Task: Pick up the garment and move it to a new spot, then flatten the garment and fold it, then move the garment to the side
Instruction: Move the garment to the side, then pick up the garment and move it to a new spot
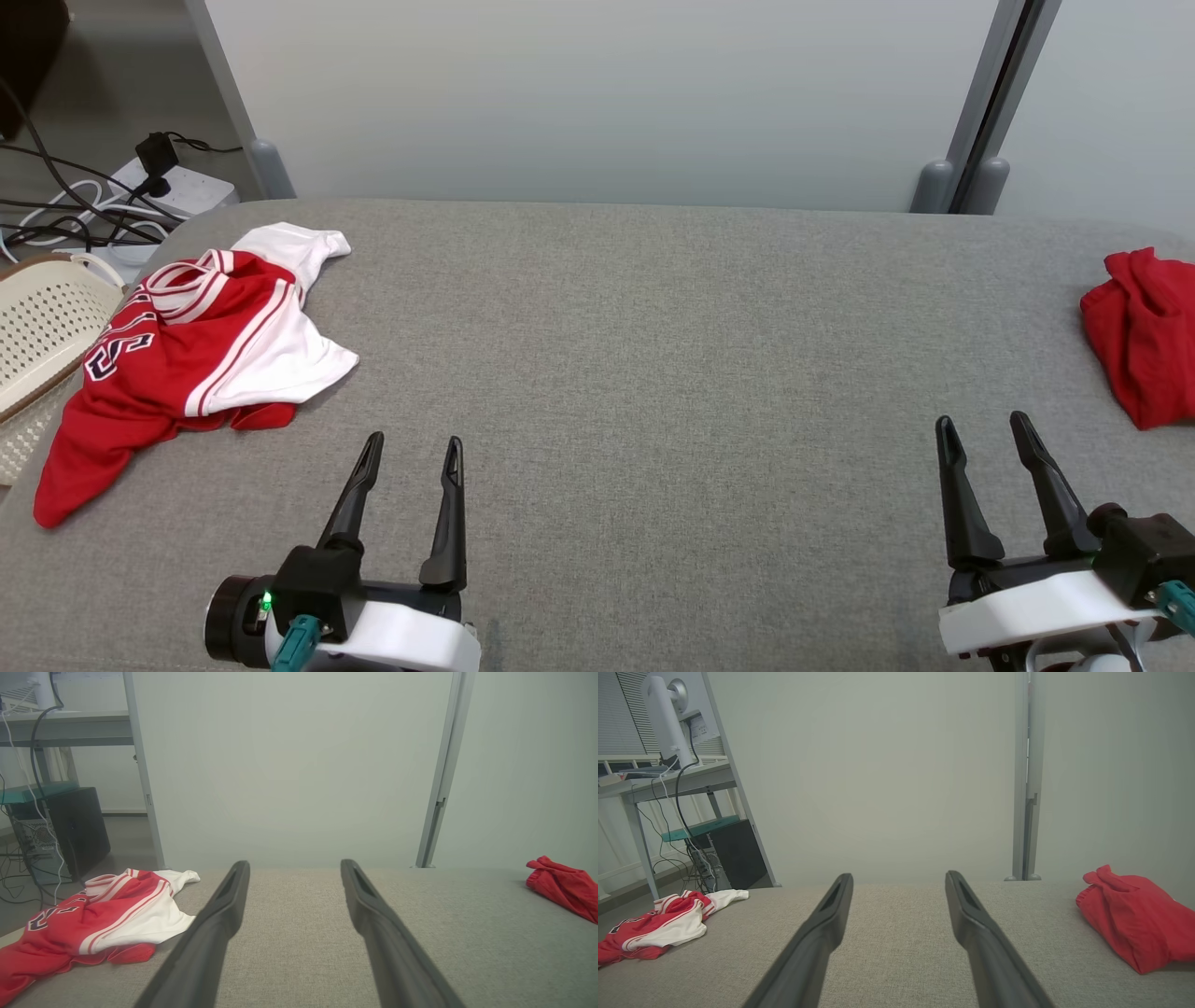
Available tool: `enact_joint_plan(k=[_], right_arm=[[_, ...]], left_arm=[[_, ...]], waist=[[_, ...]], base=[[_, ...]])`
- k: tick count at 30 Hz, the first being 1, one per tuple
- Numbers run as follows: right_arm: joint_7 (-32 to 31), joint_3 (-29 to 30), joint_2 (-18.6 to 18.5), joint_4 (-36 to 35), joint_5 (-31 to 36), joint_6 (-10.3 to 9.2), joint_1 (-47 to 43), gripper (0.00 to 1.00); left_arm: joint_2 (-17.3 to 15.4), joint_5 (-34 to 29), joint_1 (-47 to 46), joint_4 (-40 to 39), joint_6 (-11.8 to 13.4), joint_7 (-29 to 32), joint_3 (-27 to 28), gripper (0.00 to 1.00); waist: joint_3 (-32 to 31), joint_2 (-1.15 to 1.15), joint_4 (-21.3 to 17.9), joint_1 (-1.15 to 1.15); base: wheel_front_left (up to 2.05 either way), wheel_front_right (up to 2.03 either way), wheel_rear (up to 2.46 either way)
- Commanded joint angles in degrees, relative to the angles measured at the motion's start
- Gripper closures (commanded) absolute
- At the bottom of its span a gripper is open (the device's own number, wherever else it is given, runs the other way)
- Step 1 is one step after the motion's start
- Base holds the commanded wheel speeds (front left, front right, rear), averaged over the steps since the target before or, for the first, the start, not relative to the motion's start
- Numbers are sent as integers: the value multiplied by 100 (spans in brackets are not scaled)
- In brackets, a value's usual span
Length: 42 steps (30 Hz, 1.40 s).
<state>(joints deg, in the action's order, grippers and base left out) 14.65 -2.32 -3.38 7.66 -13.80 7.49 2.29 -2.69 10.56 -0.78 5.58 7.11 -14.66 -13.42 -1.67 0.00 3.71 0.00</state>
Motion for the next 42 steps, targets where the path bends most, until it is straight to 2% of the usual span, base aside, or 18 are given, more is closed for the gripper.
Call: enact_joint_plan(k=[1, 8, 14, 19, 34, 38, 42], right_arm=[[35, -126, -22, -190, -43, 0, 109, 0], [35, -163, -74, -131, -6, 0, 230, 0], [35, -288, -106, -92, -36, 0, 286, 0], [35, -394, -93, -103, -86, 0, 322, 0], [35, -324, -94, -160, -256, 0, 172, 0], [35, -317, -71, -176, -249, 0, 126, 0], [35, -393, -84, -148, -238, 0, 211, 0]], left_arm=[[-20, -12, -139, -163, -8, -33, 196, 0], [-20, -13, -214, -121, -50, -34, 196, 0], [-19, -16, -307, -109, -39, -34, 232, 0], [-19, 48, -330, -182, 40, -34, 252, 0], [-19, 71, -228, -317, 153, -34, 312, 0], [-19, 93, -207, -330, 167, -34, 327, 0], [-19, 133, -168, -412, 226, -34, 406, 0]], waist=[[6, 0, -1, 0], [65, 0, 50, 0], [115, 0, 300, 0], [147, 0, 697, 0], [133, 0, 2292, 0], [145, 0, 2563, 0], [216, 0, 2614, 0]], base=[[0, 0, 0], [0, 0, 0], [0, 0, 0], [0, 0, 0], [0, 0, 0], [0, 0, 0], [0, 0, 0]])
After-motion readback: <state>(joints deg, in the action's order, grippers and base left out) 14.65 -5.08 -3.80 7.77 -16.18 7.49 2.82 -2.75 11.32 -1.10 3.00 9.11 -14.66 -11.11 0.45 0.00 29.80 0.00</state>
